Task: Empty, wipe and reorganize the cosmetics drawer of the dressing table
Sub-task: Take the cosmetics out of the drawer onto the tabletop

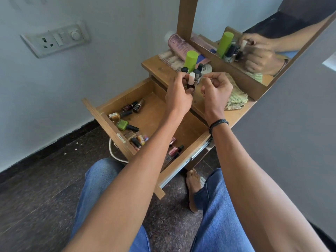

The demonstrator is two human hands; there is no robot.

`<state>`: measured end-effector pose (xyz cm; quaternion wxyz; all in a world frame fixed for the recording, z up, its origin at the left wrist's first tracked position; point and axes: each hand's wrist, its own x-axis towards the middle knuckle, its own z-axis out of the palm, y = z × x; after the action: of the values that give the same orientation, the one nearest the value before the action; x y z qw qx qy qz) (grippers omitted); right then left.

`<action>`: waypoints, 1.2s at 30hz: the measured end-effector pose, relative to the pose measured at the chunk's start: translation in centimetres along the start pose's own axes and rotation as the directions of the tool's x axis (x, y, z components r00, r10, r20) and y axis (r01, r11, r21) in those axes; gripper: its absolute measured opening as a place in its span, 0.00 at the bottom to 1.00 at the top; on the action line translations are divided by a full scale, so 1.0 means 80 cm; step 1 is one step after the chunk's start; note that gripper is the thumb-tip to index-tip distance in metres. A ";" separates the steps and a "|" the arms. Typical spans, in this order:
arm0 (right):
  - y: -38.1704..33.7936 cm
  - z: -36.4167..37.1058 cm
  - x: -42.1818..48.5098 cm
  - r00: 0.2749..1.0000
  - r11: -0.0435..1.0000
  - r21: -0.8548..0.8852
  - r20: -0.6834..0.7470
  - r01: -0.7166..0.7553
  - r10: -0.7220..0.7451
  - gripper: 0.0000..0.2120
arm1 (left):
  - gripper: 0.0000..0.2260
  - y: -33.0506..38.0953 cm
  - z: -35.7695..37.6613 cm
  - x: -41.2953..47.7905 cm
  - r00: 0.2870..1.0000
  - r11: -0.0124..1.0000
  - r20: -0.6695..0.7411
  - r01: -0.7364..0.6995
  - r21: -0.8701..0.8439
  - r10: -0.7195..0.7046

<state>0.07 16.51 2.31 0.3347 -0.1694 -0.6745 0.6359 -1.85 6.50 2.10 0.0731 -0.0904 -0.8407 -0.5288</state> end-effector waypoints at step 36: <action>0.066 0.040 -0.168 0.533 0.438 -0.575 0.815 0.691 0.228 0.19 | 0.15 -0.130 -0.139 -0.064 0.882 0.380 0.336 -0.201 0.903 -0.332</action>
<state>6.55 6.03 -5.85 -0.0501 0.1086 -0.9832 0.1377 1.03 -8.33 -3.34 -0.1152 -0.1235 -0.9835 0.0651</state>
